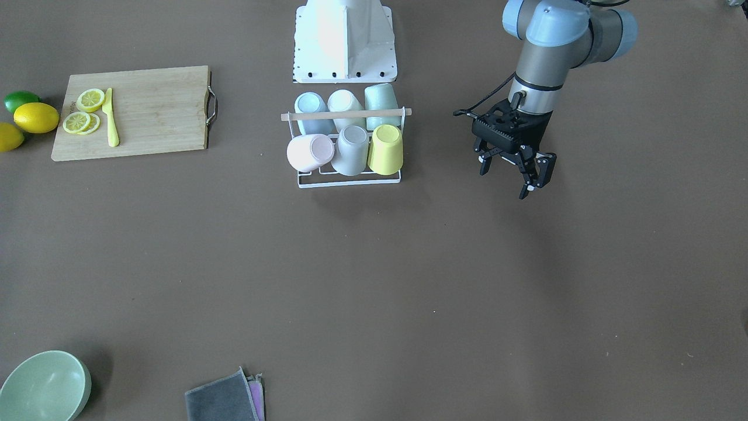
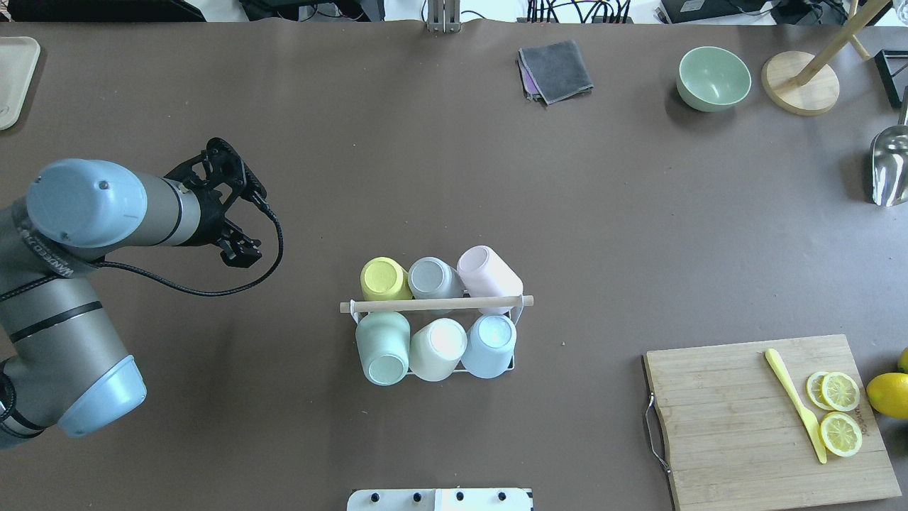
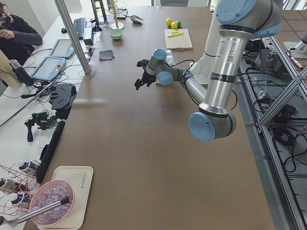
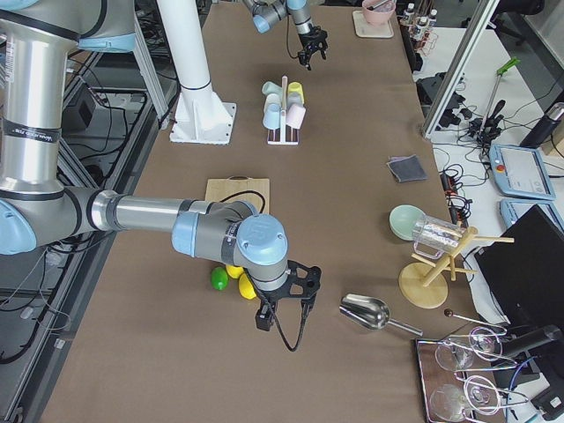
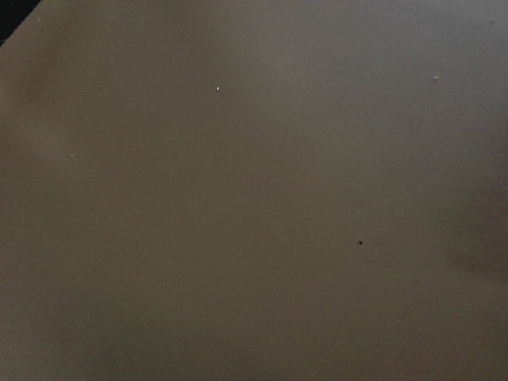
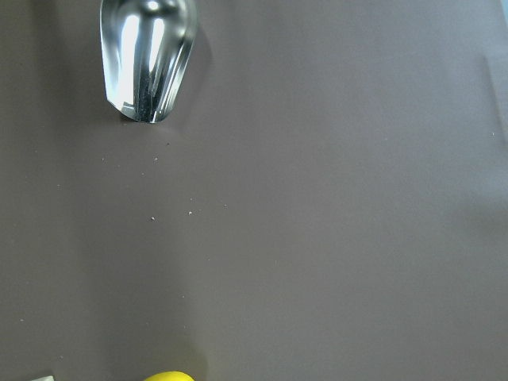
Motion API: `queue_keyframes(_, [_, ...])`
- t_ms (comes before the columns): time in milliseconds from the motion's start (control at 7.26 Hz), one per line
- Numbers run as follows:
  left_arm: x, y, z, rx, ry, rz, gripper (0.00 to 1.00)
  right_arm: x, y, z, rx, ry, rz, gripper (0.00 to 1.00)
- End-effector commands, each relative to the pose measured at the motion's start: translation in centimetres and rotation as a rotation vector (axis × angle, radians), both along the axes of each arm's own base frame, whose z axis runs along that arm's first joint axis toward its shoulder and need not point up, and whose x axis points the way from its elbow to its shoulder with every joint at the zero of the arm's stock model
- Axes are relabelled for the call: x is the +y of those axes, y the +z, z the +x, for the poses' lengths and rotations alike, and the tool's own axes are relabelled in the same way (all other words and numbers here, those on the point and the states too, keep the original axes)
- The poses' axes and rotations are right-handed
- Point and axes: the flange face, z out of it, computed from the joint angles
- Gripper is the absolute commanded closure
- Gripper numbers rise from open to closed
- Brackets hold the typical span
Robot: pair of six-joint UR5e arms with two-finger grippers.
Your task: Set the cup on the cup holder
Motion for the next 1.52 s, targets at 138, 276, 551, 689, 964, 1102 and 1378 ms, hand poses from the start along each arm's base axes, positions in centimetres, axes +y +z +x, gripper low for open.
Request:
queue_keyframes(138, [0.1, 1.6, 0.9, -0.035, -0.068, -0.291, 0.01, -0.9, -0.5, -0.2, 0.01, -0.004, 0.012, 0.0])
queue_keyframes(276, [0.2, 2.6, 1.5, 0.021, -0.18, -0.466, 0.01, -1.3, -0.6, -1.2, 0.008, -0.027, 0.013, 0.0])
queue_keyframes(551, [-2.5, 5.0, -3.4, 0.077, -0.257, -0.622, 0.01, -2.4, -1.1, -2.5, 0.001, -0.057, 0.023, 0.0])
queue_keyframes(689, [-3.7, 8.0, -7.7, 0.085, -0.317, -0.669, 0.01, -2.9, -1.6, -2.5, -0.001, -0.057, 0.034, 0.0])
queue_keyframes(964, [-5.9, 16.8, -17.1, 0.04, -0.489, -0.797, 0.01, -2.8, -1.7, -2.7, -0.026, -0.059, 0.04, 0.0])
queue_keyframes(1102, [-6.8, 22.1, -24.8, 0.033, -0.543, -0.853, 0.01, -2.8, -1.8, -2.7, -0.028, -0.059, 0.041, 0.0])
queue_keyframes(1378, [-3.6, 31.6, -40.4, 0.145, -0.525, -0.939, 0.01, -2.4, -1.5, -2.8, -0.029, -0.059, 0.034, 0.0])
